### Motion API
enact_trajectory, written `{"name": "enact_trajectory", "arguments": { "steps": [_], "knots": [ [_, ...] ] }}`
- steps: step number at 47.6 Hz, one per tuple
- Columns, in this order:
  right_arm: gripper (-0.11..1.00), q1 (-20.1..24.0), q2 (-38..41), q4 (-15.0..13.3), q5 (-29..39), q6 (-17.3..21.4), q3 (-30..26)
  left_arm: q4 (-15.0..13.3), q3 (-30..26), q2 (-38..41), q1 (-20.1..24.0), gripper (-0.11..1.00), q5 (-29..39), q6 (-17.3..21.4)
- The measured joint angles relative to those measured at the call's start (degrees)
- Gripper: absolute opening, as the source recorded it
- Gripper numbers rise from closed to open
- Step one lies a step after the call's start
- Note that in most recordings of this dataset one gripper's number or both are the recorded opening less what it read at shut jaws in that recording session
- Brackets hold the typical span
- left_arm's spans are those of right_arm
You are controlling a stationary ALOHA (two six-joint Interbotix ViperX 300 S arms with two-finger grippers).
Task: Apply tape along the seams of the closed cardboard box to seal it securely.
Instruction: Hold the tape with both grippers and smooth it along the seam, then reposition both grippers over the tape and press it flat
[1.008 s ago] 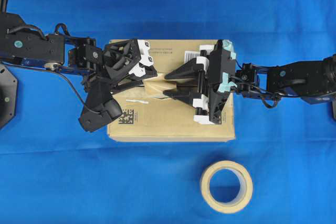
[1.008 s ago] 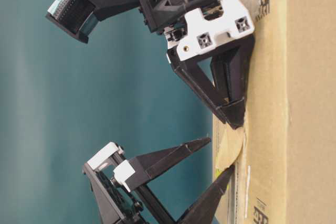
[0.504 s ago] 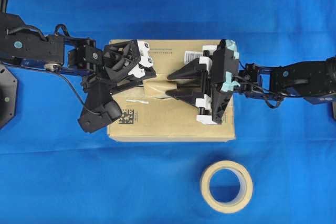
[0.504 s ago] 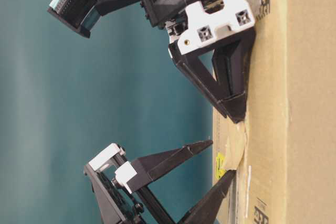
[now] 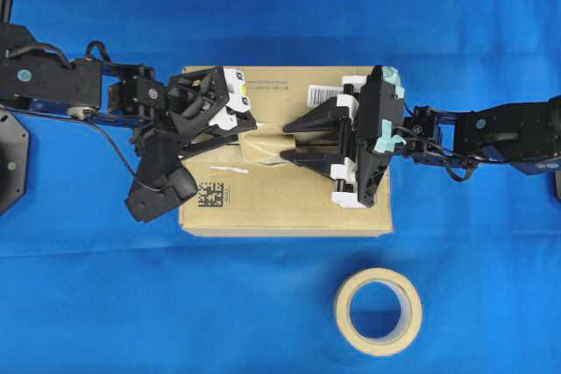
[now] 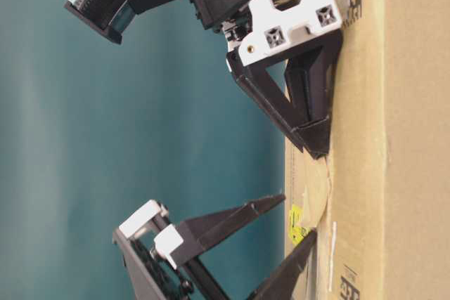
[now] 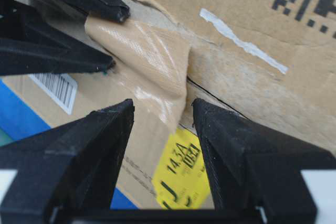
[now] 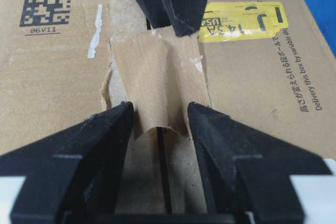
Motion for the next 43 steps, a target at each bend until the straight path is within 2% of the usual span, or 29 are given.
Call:
{"name": "enact_trajectory", "arguments": {
  "steps": [10, 18, 21, 27, 31, 36, 43],
  "knots": [
    [0.48, 0.0, -0.2, 0.0, 0.0, 0.0, 0.0, -0.6, 3.6, -2.4, 0.1, 0.48, -5.9, -5.5],
    [0.48, 0.0, -1.3, 0.0, 0.4, 0.1, 0.2, -0.8, 6.3, -4.4, 0.1, 0.48, -15.1, -12.5],
    [0.48, -0.1, -1.6, 0.1, 0.6, -0.1, 0.3, -1.1, 6.9, -5.0, 0.1, 0.48, -19.1, -16.2],
    [0.48, -0.2, -1.7, 0.1, 0.7, 0.0, 0.3, -1.5, 7.6, -5.4, 0.1, 0.47, -26.4, -25.4],
    [0.48, -0.2, -1.7, 0.1, 0.7, -0.1, 0.3, -1.5, 7.9, -5.4, 0.1, 0.46, -29.9, -34.4],
    [0.48, -0.1, -1.7, 0.0, 0.7, -0.1, 0.3, -1.5, 8.0, -5.4, 0.1, 0.42, -31.6, -46.1],
    [0.48, -0.1, -2.2, 0.0, 1.1, -0.2, 0.3, -1.5, 8.4, -5.4, 0.2, 0.35, -32.1, -57.9]
  ]
}}
